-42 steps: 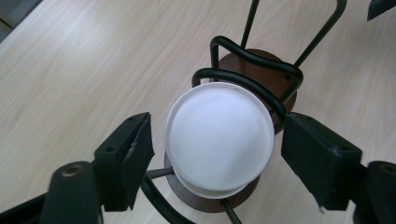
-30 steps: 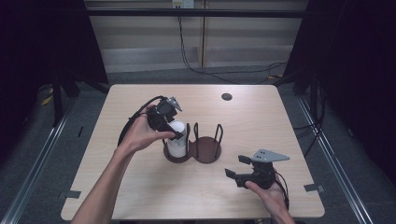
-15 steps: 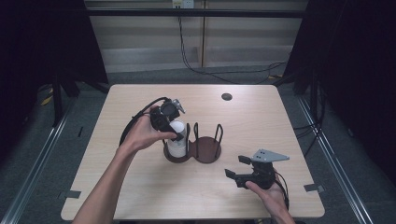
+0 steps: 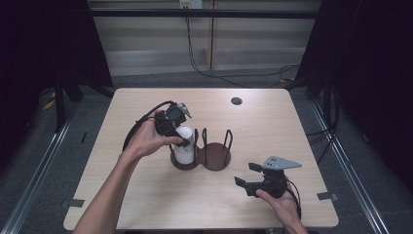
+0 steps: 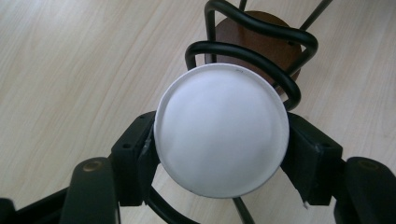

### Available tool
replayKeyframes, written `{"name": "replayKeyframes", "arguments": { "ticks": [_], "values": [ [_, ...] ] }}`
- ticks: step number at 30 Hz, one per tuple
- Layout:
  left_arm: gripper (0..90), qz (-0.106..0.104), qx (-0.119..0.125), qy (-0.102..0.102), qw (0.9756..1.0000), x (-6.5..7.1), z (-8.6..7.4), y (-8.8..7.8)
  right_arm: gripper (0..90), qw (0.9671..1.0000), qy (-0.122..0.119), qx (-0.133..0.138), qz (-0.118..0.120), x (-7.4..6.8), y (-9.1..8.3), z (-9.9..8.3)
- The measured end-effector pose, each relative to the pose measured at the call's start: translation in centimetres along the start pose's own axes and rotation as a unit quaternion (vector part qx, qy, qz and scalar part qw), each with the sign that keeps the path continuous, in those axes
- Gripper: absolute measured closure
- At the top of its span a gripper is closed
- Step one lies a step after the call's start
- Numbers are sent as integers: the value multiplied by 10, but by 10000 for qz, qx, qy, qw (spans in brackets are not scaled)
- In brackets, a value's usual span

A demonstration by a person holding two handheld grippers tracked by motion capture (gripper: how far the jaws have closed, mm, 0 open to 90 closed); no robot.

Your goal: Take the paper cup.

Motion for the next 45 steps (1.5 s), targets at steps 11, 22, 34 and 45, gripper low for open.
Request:
{"name": "replayKeyframes", "arguments": {
  "ticks": [11,22,34,45],
  "values": [
    [346,-44,186,-169,9997,-7,1,-8,211,10000,-9,-42,-35,1,0,-1],
    [351,-68,211,-242,9995,-5,2,-9,210,10000,36,-33,-20,1,0,-1],
    [359,-72,215,-266,9994,-5,1,-15,209,10000,28,-62,27,1,1,-1],
    [363,-40,322,-392,9987,-4,4,-25,209,9999,88,-98,-2,1,2,-2]
  ]
}}
Point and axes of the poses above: each handheld gripper's, and its own axes: y roughly forward along the jaws, z roughly out of its top, x roughly to its right, the point moved 9 cm from there along y, roughly forward along the jaws, and after that the axes turned 6 degrees about z, right-handed, at the moved point
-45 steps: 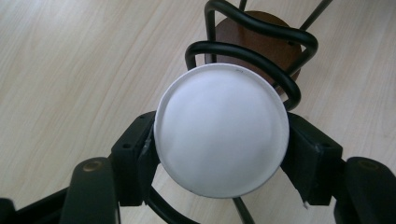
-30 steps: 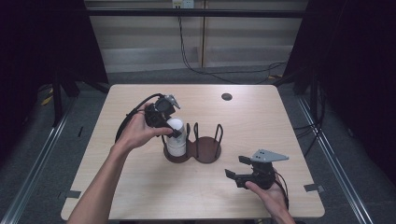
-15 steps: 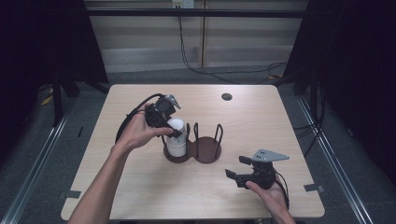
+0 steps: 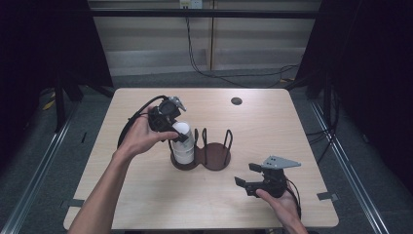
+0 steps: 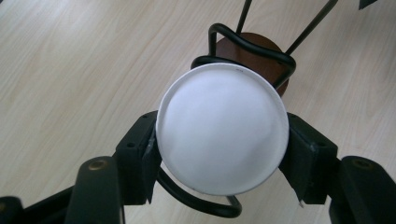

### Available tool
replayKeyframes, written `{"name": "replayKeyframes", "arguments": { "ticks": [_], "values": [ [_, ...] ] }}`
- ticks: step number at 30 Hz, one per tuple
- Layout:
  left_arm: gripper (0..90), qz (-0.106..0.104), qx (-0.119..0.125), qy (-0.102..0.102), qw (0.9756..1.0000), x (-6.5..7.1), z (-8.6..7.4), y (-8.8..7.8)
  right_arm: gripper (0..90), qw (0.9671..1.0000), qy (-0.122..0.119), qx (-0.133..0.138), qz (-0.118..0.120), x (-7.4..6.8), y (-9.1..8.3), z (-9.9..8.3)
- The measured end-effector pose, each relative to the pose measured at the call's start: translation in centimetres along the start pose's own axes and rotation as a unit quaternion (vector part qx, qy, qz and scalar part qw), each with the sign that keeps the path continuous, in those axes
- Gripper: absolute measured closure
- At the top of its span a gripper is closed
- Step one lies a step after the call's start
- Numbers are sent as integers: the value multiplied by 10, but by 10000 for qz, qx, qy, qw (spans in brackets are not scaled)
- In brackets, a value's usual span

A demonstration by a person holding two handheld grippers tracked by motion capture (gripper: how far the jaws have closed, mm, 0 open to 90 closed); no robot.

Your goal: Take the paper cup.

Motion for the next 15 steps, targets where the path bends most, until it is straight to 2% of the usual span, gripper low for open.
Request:
{"name": "replayKeyframes", "arguments": {
  "ticks": [5,6,8,15],
  "values": [
    [363,6,47,-91,9999,1,1,2,209,10000,-12,3,16,0,1,0],
    [363,36,49,4,10000,-1,2,1,209,10000,-11,-11,8,0,1,0],
    [364,104,77,-61,9999,-1,2,0,209,10000,-12,-5,-2,0,1,0],
    [367,164,79,37,9998,0,2,-7,214,10000,-2,-17,7,-2,1,0]
  ]
}}
Point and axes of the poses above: each handheld gripper's, and its own axes: y roughly forward along the jaws, z roughly out of its top, x roughly to its right, the point moved 9 cm from there along y, roughly forward along the jaws, and after that the axes turned 6 degrees about z, right-handed, at the moved point
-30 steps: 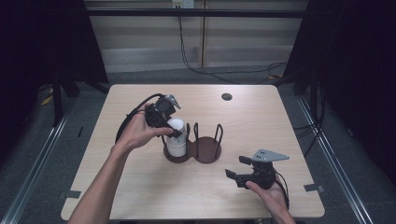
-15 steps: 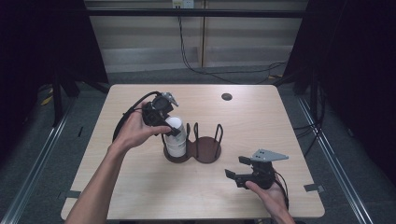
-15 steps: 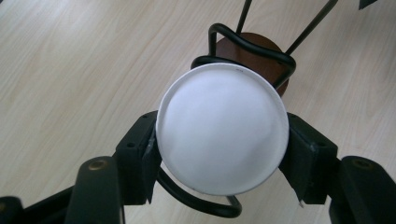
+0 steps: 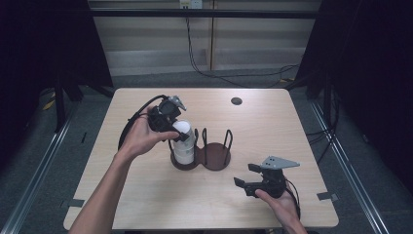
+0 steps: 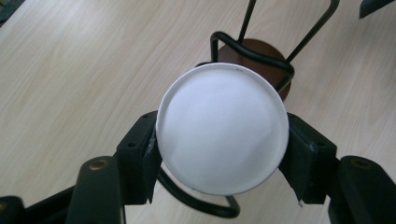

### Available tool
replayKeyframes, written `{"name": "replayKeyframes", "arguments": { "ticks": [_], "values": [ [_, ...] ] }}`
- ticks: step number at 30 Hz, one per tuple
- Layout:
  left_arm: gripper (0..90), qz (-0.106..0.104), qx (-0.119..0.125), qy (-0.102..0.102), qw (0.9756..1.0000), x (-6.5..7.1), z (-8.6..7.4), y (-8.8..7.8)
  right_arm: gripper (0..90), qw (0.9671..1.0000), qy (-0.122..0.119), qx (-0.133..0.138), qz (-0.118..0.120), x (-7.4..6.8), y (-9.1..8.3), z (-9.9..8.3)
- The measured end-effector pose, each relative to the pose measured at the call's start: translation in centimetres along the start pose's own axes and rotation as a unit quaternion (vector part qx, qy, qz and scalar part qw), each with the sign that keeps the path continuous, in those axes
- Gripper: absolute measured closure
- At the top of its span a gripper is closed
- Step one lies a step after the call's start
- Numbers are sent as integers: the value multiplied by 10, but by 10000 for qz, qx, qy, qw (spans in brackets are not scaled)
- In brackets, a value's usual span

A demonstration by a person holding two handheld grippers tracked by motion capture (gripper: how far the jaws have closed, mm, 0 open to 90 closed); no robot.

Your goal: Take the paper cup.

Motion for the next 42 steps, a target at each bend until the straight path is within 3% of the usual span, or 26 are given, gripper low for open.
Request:
{"name": "replayKeyframes", "arguments": {
  "ticks": [12,13,14,20,23,29,34,42],
  "values": [
    [366,-7,302,-214,9993,-5,-1,-18,207,10000,-9,12,21,-1,1,0],
    [366,12,386,-310,9988,-4,0,-18,207,10000,-8,16,19,0,1,1],
    [366,-10,331,-191,9993,-5,-2,-19,207,10000,-6,14,18,0,1,1],
    [366,-6,518,-358,9980,-5,-2,-24,205,10000,11,20,37,0,1,1],
    [366,-27,595,-270,9979,-5,-2,-30,205,10000,12,13,33,-1,1,1],
    [366,53,818,-345,9960,-4,0,-37,205,10000,11,22,29,0,1,1],
    [367,-36,851,-310,9959,0,-1,-36,206,10000,20,38,43,-1,1,1],
    [366,-1,1071,-370,9936,2,0,-45,205,10000,42,66,50,-1,0,1]
  ]
}}
Point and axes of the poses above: each handheld gripper's, and its own axes: y roughly forward along the jaws, z roughly out of its top, x roughly to its right, the point moved 9 cm from there along y, roughly forward along the jaws, and after that the axes turned 6 degrees about z, right-handed, at the moved point
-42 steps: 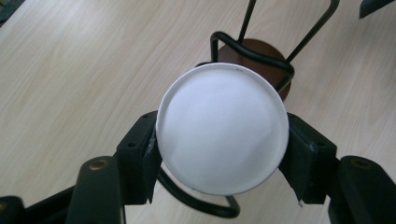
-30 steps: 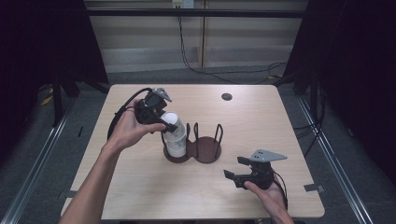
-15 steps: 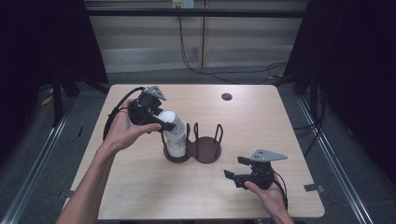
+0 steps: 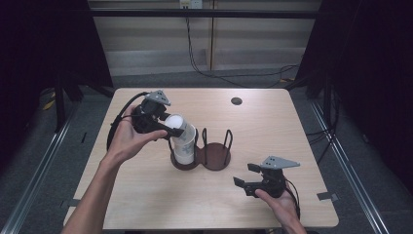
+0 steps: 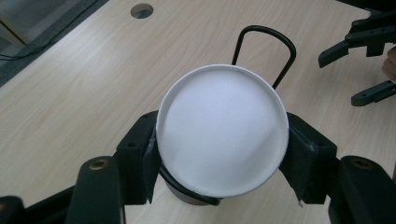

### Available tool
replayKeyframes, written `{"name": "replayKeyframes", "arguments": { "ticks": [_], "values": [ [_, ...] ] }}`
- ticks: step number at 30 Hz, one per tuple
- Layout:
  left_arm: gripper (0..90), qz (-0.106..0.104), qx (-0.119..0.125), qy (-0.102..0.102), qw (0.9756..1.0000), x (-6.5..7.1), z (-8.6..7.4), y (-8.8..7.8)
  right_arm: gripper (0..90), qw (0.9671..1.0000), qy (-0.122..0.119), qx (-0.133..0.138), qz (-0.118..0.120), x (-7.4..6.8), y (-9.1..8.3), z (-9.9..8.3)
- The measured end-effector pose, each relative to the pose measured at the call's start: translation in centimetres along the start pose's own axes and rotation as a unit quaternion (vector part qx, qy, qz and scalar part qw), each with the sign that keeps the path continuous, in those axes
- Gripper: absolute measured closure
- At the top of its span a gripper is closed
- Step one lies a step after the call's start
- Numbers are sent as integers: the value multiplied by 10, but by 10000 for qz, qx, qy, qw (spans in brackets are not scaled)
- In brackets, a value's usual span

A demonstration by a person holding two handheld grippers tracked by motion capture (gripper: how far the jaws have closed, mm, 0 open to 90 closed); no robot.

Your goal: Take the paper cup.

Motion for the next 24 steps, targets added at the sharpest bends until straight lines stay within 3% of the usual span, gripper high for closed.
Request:
{"name": "replayKeyframes", "arguments": {
  "ticks": [8,9,12,24],
  "values": [
    [366,11,119,38,9999,2,0,-11,203,10000,17,32,-3,0,0,1],
    [366,4,166,-64,9998,3,0,-11,202,10000,9,36,-4,0,0,1],
    [366,-31,168,-67,9998,3,-1,-12,200,10000,41,56,16,0,-1,1],
    [364,-358,393,-34,9986,16,-12,-18,196,9999,19,96,54,-1,-1,2]
  ]
}}
Point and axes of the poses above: each handheld gripper's, and its own axes: y roughly forward along the jaws, z roughly out of its top, x roughly to its right, the point moved 9 cm from there along y, roughly forward along the jaws, and after that the axes turned 6 degrees about z, right-handed, at the moved point
